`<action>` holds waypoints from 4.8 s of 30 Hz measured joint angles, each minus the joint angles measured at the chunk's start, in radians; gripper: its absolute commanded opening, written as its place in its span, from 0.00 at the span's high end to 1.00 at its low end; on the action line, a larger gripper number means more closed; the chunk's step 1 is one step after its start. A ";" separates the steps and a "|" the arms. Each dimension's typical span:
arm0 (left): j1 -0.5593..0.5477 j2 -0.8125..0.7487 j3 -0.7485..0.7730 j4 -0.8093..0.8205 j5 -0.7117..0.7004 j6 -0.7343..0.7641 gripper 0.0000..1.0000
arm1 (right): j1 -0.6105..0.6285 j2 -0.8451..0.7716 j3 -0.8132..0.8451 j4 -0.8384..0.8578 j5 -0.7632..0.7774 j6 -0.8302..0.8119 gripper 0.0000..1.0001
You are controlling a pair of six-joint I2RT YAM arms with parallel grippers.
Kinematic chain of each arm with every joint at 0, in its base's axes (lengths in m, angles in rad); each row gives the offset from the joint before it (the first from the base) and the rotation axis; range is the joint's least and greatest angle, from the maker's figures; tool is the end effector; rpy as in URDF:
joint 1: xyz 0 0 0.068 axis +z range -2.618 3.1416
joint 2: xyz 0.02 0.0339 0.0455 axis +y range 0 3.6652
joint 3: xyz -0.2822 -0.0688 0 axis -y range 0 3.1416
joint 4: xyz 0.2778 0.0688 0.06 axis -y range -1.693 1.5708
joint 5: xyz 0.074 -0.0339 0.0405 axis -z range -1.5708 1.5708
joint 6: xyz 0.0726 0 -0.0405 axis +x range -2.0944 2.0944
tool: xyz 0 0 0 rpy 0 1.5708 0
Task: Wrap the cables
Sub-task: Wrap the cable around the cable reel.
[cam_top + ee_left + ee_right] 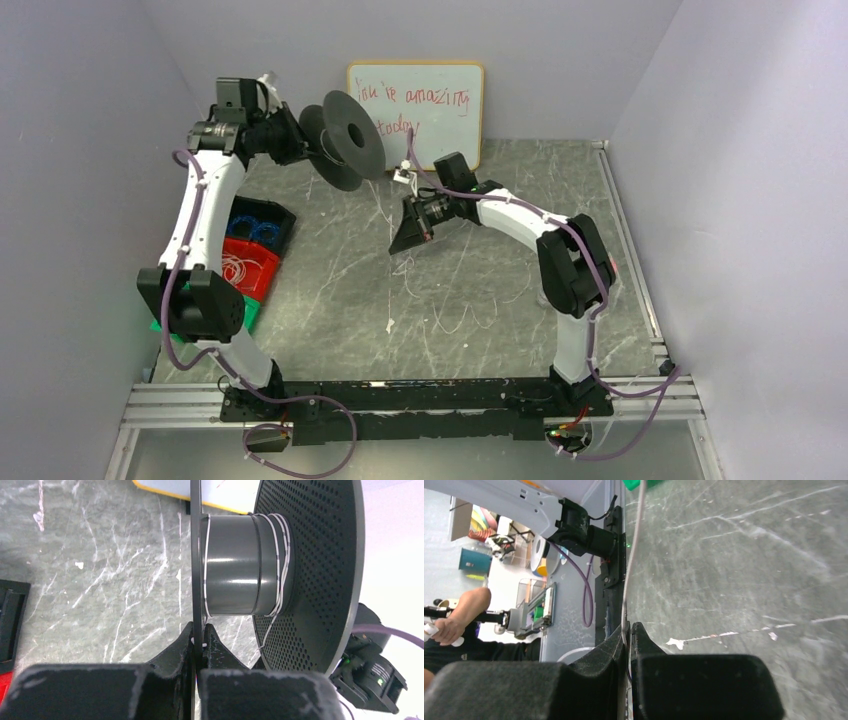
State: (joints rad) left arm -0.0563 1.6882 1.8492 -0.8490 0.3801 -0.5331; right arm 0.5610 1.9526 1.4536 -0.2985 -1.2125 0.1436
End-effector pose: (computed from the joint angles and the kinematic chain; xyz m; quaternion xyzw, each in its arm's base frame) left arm 0.4247 -0.0509 0.4077 -0.1312 0.8818 -0.2853 0.3518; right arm 0.3595 0.3062 0.2239 -0.3679 0.7001 0.6022 0.1088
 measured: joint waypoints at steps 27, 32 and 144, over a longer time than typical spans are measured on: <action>0.047 -0.114 -0.012 -0.146 0.272 0.262 0.98 | -0.288 0.060 0.000 0.010 0.122 0.024 0.95; 0.046 -0.140 -0.013 -0.178 0.273 0.327 0.98 | -0.304 0.060 0.000 0.000 0.177 0.025 0.95; -0.029 -0.027 0.056 -0.133 0.014 0.216 0.98 | -0.031 0.090 0.029 -0.073 -0.153 -0.100 0.98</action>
State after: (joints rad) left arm -0.0856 1.6608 1.9053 -0.9817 0.3943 -0.3168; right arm 0.5297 2.0426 1.4822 -0.3714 -1.3655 0.0433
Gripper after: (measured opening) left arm 0.062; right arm 0.025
